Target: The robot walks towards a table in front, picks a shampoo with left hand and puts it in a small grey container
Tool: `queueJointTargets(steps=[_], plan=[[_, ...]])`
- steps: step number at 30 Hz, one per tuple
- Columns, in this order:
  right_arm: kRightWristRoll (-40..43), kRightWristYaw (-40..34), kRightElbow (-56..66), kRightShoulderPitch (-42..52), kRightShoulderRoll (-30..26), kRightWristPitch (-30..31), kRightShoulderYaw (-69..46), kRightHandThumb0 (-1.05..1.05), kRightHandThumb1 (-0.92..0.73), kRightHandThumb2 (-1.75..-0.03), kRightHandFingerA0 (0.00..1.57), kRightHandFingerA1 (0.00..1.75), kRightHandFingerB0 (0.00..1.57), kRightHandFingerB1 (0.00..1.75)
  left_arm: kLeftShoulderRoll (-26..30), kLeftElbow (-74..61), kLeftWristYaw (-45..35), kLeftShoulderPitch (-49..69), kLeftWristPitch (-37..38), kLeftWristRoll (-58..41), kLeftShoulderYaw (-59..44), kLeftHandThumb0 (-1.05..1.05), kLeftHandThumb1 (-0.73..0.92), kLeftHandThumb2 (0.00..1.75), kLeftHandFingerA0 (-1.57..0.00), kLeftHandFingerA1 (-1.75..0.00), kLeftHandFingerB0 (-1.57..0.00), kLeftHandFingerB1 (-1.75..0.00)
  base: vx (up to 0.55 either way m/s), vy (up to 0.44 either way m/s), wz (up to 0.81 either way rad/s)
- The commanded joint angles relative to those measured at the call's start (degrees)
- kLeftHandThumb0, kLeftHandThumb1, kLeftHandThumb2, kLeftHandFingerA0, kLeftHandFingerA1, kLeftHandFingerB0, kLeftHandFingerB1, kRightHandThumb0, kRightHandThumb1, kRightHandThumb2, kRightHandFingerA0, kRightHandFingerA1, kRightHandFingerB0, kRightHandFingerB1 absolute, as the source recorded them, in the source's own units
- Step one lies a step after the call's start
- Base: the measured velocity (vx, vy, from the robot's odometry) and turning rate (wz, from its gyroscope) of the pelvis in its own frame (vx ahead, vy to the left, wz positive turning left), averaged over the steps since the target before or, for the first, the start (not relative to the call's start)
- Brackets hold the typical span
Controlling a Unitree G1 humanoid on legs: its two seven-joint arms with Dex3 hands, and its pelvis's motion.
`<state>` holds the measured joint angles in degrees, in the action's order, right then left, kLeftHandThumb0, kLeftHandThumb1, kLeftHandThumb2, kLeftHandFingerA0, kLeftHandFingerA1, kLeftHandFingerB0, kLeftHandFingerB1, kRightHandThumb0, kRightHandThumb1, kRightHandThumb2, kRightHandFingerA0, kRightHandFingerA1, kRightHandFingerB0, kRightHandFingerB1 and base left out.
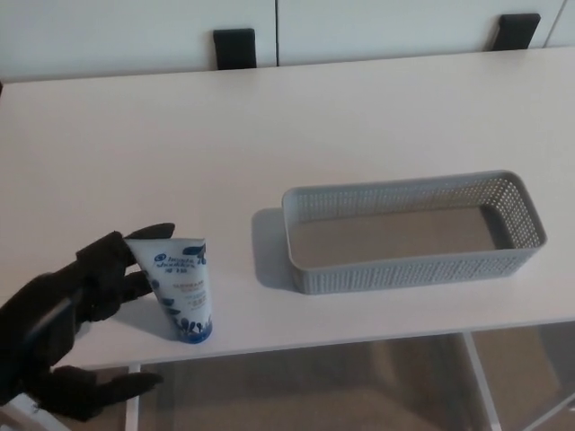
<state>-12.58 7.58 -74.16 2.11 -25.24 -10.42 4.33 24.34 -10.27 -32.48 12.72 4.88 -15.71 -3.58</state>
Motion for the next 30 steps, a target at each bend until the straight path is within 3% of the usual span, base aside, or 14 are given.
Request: queueJointTargets(steps=[1, 2, 7, 8, 10, 11, 12, 13, 14, 16, 17, 19, 23, 30], plan=[[-0.1, 0.2, 0.0, -0.4, -1.0, 0.4, -0.1, -0.22, -0.69, -0.60, 0.64, 0.46, 0.48, 0.39, -2.4, 3.2, 2.5, -3.8, -3.0, 1.2, 1.2, -0.64, 0.38, 0.72, -0.13, -0.42, -0.07, -0.27, 0.00, 0.000, 0.00], [-0.2, 0.1, 0.0, -1.7, -0.7, 0.9, -0.2, -0.23, -0.70, -0.61, 0.64, 0.45, 0.48, 0.39, -3.2, 5.7, 3.4, -7.4, -3.9, 2.0, 1.6, -0.33, 0.15, 0.79, -0.03, -0.49, 0.00, -0.49, 0.00, 0.000, 0.00], [-0.3, -0.4, -0.2, -0.9, -0.3, 0.9, -0.3, -0.22, -0.69, -0.60, 0.62, 0.44, 0.48, 0.38, -6.5, 12.2, 7.2, -12.9, -5.4, 6.3, 4.8, -0.32, 0.15, 0.79, -0.04, -0.48, 0.00, -0.48, 0.00, 0.000, 0.00], [0.0, 0.2, -0.1, -1.0, -0.3, 0.8, -0.6, -0.23, -0.70, -0.60, 0.61, 0.45, 0.47, 0.39, -8.5, 16.3, 9.5, -16.5, -5.1, 8.6, 6.3, -0.58, 0.42, 0.54, -0.33, -0.41, -0.09, -0.23, 0.00, 0.000, 0.00], [0.2, 0.6, 0.0, -1.7, -0.5, 0.8, -0.8, -0.22, -0.69, -0.60, 0.62, 0.45, 0.47, 0.39, -9.4, 19.1, 11.0, -19.0, -3.9, 10.4, 7.0, -0.61, 0.37, 0.70, -0.35, -0.50, -0.07, -0.27, 0.00, 0.000, 0.04], [-0.3, 0.5, 0.1, -1.5, -0.6, 0.8, -0.4, -0.22, -0.69, -0.60, 0.62, 0.44, 0.48, 0.38, -10.7, 22.0, 13.0, -21.0, -3.4, 12.3, 8.1, -0.61, 0.39, 0.69, -0.69, -0.58, -0.08, -0.31, 0.00, 0.000, 0.00], [-0.2, 0.6, 0.2, -1.3, -0.5, 0.5, -0.5, -0.21, -0.70, -0.60, 0.61, 0.44, 0.48, 0.39, -11.3, 23.3, 16.2, -22.8, -5.5, 15.5, 9.5, -0.30, 0.26, 0.84, -0.70, -0.68, 0.00, -0.47, 0.00, 0.000, 0.00], [-0.3, 0.6, 0.2, -1.4, -0.4, 0.7, -0.5, -0.21, -0.69, -0.60, 0.62, 0.44, 0.47, 0.38, -12.7, 25.3, 19.6, -24.7, -7.3, 17.9, 10.6, -0.24, 0.57, 0.58, -1.23, -0.79, -0.32, -0.32, 0.00, 0.000, 0.00], [-0.4, 0.6, 0.1, -1.6, -0.4, 1.0, -0.3, -0.21, -0.69, -0.60, 0.62, 0.44, 0.47, 0.38, -14.5, 27.5, 23.4, -26.9, -9.4, 20.3, 11.8, -0.24, 0.57, 0.58, -1.23, -0.79, -0.32, -0.32, 0.00, 0.000, 0.00], [-0.2, 0.9, 0.1, -2.3, -0.3, 0.6, -0.6, -0.21, -0.69, -0.60, 0.62, 0.45, 0.48, 0.39, -16.6, 31.9, 25.7, -31.4, -11.0, 22.3, 13.8, -0.10, 0.75, 0.62, -1.04, -1.34, -0.58, -0.41, 0.00, 0.000, 0.00], [-0.1, 0.9, 0.1, -2.5, -0.3, 0.5, -0.6, -0.21, -0.69, -0.60, 0.62, 0.45, 0.48, 0.39, -16.7, 33.2, 25.6, -32.7, -11.4, 23.0, 14.6, -0.10, 0.75, 0.62, -1.04, -1.34, -0.58, -0.41, 0.00, 0.000, 0.00], [-0.6, 0.6, 0.5, -2.9, -0.6, 0.5, -0.2, -0.23, -0.69, -0.60, 0.65, 0.45, 0.49, 0.39, -17.2, 37.0, 24.5, -35.5, -10.5, 24.9, 17.7, -0.06, 0.76, 0.62, -1.07, -1.26, -0.90, -0.57, 0.00, 0.000, 0.00], [-0.6, 1.1, 0.9, -4.1, -0.8, 0.4, -0.1, -0.23, -0.69, -0.60, 0.61, 0.45, 0.48, 0.39, -16.8, 37.8, 25.0, -35.3, -9.0, 25.5, 19.1, -0.06, 0.81, 0.70, -1.01, -1.40, -0.80, -0.90, 0.00, 0.000, 0.00], [0.1, 1.8, 0.9, -5.3, -1.1, 1.1, -0.8, -0.21, -0.70, -0.60, 0.61, 0.45, 0.46, 0.39, -15.1, 36.4, 24.7, -32.8, -7.0, 24.1, 17.5, -0.08, 0.85, 0.69, -0.92, -1.50, -0.67, -1.10, 0.00, 0.000, 0.00]])
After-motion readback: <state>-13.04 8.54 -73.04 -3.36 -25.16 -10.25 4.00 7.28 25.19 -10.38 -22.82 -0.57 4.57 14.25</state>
